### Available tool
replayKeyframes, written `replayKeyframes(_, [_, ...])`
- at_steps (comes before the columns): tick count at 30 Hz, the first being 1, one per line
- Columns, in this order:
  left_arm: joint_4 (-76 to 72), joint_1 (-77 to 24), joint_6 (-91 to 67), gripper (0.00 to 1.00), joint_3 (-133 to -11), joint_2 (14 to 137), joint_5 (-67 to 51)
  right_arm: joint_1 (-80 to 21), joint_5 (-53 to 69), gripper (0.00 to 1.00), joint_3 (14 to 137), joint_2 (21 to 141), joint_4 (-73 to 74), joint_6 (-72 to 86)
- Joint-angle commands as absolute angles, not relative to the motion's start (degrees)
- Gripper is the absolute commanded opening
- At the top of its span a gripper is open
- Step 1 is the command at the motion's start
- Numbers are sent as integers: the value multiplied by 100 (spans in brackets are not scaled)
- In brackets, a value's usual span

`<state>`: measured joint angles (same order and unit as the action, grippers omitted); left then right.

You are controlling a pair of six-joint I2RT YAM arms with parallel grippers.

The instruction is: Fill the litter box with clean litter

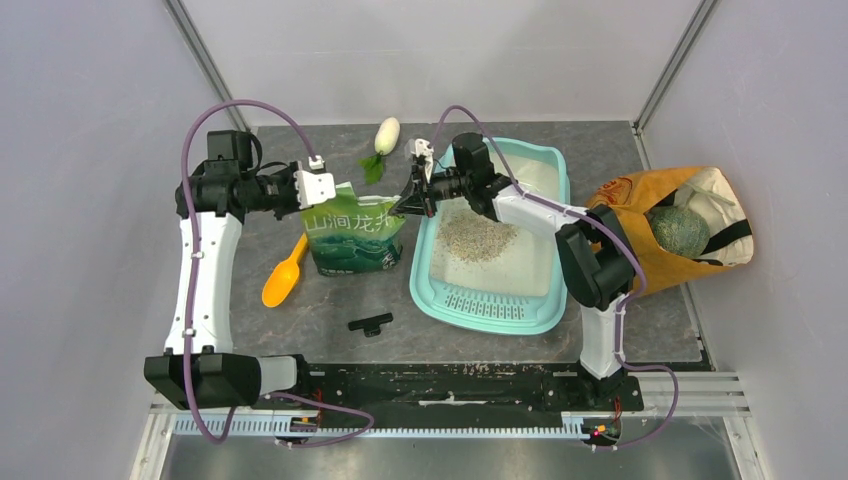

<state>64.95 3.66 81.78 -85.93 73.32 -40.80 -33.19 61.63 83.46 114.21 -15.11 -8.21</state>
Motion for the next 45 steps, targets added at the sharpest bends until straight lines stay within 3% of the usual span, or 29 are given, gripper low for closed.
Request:
replayKeyframes(1, [6618,369,8808,2,-8591,6973,-4340,-3252,5189,0,8792,11173,-389,-1427])
replayKeyframes(7, [8253,360,11046,2,-7767,6747,-3668,-3267,4429,0,8955,11123,337,-1417])
replayKeyframes(11, [8028,360,11072,2,-7047,6497,-3499,-3339,4500,0,8991,11056,500,-1373])
replayKeyframes(12, [7860,360,10868,2,-7023,6452,-3673,-3328,4769,17,8986,11036,528,-1352])
replayKeyframes(13, [7596,359,10547,2,-7075,6447,-3815,-3303,5084,43,8978,10995,580,-1379])
replayKeyframes(15, [7323,359,10009,2,-7385,6568,-4107,-3295,5533,72,8767,10835,311,-1205])
replayKeyframes(20, [7345,360,9759,2,-8091,6908,-4253,-3358,5898,96,7548,10543,-2359,-311])
replayKeyframes(24, [7558,358,10155,2,-8107,6882,-4260,-3526,5287,97,7954,10798,-2413,-470])
replayKeyframes(29, [7621,359,10193,2,-8221,6950,-4319,-3575,5264,94,8777,11169,-1609,-1355])
replayKeyframes(35, [7240,360,9672,2,-8433,7039,-4460,-3892,5185,76,8955,11140,-158,-3200])
replayKeyframes(39, [7208,356,9383,2,-8586,7008,-4603,-4084,4197,55,9043,11269,326,-3639])
replayKeyframes(42, [7540,360,9716,2,-8571,6911,-4635,-4091,3489,21,9190,11346,296,-3154])
replayKeyframes(45, [8143,360,10390,2,-8424,6835,-4464,-4123,3143,0,9290,11331,411,-2954])
